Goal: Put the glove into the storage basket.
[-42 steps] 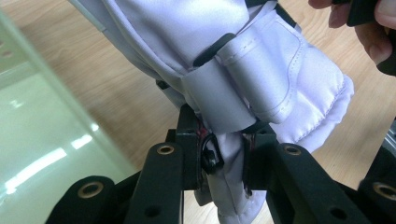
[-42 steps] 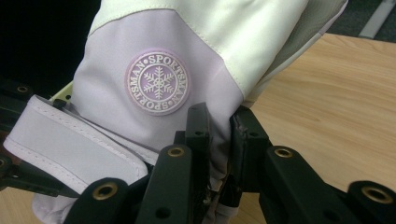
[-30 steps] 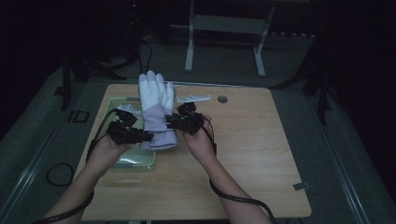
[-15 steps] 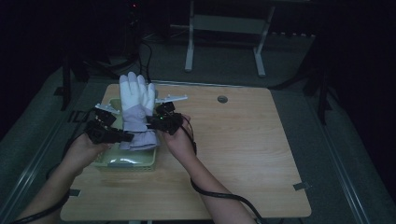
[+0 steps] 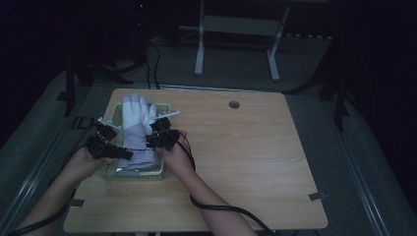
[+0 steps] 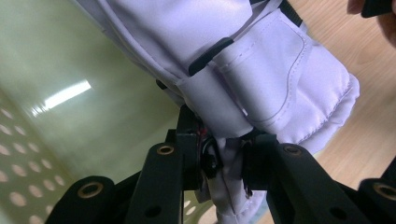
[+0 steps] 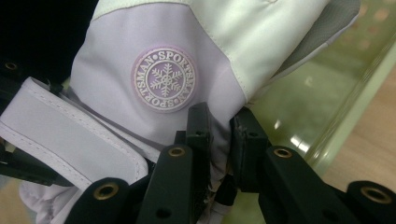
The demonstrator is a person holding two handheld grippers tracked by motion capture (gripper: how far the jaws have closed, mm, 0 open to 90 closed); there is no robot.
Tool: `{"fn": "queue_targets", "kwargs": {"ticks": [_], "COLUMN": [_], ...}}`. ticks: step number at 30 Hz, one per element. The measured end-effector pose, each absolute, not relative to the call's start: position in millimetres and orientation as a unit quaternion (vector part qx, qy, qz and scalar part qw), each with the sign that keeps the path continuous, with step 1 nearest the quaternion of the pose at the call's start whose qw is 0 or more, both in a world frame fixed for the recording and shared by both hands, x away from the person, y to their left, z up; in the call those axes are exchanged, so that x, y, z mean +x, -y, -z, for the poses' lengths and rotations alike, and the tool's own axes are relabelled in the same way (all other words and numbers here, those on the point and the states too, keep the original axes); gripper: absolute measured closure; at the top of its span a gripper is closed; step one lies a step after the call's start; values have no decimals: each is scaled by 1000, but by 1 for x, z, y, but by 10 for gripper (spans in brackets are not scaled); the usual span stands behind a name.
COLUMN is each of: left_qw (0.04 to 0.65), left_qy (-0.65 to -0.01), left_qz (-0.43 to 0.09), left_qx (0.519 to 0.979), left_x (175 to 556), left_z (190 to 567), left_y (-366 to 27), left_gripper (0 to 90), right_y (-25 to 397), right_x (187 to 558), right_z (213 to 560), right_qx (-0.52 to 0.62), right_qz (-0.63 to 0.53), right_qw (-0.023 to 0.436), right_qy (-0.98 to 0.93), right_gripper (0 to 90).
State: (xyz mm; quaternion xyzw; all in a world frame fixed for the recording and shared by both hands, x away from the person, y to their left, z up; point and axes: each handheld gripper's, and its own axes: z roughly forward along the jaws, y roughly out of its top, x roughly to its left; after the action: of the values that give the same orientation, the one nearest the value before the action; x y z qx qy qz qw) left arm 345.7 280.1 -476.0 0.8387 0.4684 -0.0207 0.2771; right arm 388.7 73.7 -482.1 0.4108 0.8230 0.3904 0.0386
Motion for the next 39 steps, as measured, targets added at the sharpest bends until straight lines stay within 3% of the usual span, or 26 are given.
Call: {"fn": "queue_targets", "kwargs": {"ticks": [12,25,27,32,35,39], "left_qw": [236,207,207,222,237,251], "left_qy": [-503,-513,-514,-497,-510,-523], "left_qz": [65,59,36,-37,-48,-79], "left_qx": [829,831,831,838,826,811], "left_x": [358,361,360,352,349,340], "left_z": [508,518,516,509,507,500], "left_y": [-285,-280,-278,-274,-277,-277], "left_gripper": [731,702,594,349,215,101], "right_y": [-99,-100,-94,-85,-78,-68], "right_x": [393,395,395,394,394,395], "right_z": [498,490,484,480,479,478], "right_qx": [402,378,367,357,355,328], "right_qz": [-310,-294,-326,-352,-373,-391], "right_qw": [58,64,54,49,49,46], "right_qy": [-860,-876,-869,-864,-856,-859], "right_gripper": [785,583,476,391,325,120]}}
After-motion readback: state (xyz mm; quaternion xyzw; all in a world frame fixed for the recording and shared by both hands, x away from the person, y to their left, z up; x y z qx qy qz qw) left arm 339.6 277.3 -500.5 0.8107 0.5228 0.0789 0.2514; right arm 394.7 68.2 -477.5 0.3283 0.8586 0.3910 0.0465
